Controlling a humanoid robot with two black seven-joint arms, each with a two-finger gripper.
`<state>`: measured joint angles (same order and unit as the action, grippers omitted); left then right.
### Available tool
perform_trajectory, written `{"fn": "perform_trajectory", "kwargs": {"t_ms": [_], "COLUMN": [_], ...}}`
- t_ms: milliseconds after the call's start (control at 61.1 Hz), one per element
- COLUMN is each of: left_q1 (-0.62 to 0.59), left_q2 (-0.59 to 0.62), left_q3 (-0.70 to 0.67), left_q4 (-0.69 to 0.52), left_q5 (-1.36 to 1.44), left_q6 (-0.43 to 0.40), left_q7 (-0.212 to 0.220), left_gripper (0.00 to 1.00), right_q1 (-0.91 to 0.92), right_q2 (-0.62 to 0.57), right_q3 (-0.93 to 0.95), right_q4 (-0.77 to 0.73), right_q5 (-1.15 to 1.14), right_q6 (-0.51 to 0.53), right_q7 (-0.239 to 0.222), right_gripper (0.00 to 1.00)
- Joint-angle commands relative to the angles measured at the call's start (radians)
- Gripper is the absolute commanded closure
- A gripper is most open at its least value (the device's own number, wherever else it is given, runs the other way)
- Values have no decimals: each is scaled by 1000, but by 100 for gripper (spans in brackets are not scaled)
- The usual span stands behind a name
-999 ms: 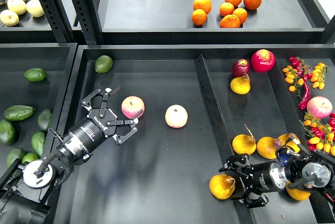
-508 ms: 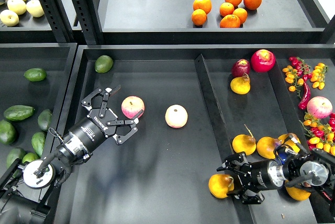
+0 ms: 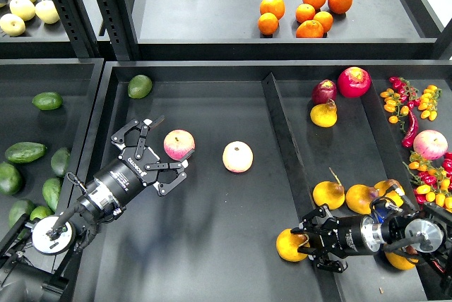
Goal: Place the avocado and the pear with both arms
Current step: 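Close the right gripper around the yellow pear, then lift the pear and carry it into the bin of pears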
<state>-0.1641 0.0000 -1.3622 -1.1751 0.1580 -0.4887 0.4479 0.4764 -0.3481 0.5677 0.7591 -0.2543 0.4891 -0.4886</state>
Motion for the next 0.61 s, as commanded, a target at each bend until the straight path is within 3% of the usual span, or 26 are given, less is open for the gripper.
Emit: {"fn": "perform_trajectory", "kwargs": {"t_ms": [0, 213, 590], "left_q1": [0, 0, 0], "left_q2": [0, 0, 0], "left_q3": [0, 0, 0], "left_q4": [2, 5, 6], "left_q5": [0, 0, 0], "left_q6": [0, 0, 0], "left_q7": [0, 0, 0], "left_gripper": [9, 8, 8], "right_q1": [-2, 13, 80], "right_q2": [1, -5, -97], "right_q3": [15, 44, 35], "right_q4": [3, 17, 111], "right_q5": [18, 133, 305], "right_q6": [0, 0, 0], "right_q7": [0, 0, 0], "right_gripper": [86, 93, 95]}}
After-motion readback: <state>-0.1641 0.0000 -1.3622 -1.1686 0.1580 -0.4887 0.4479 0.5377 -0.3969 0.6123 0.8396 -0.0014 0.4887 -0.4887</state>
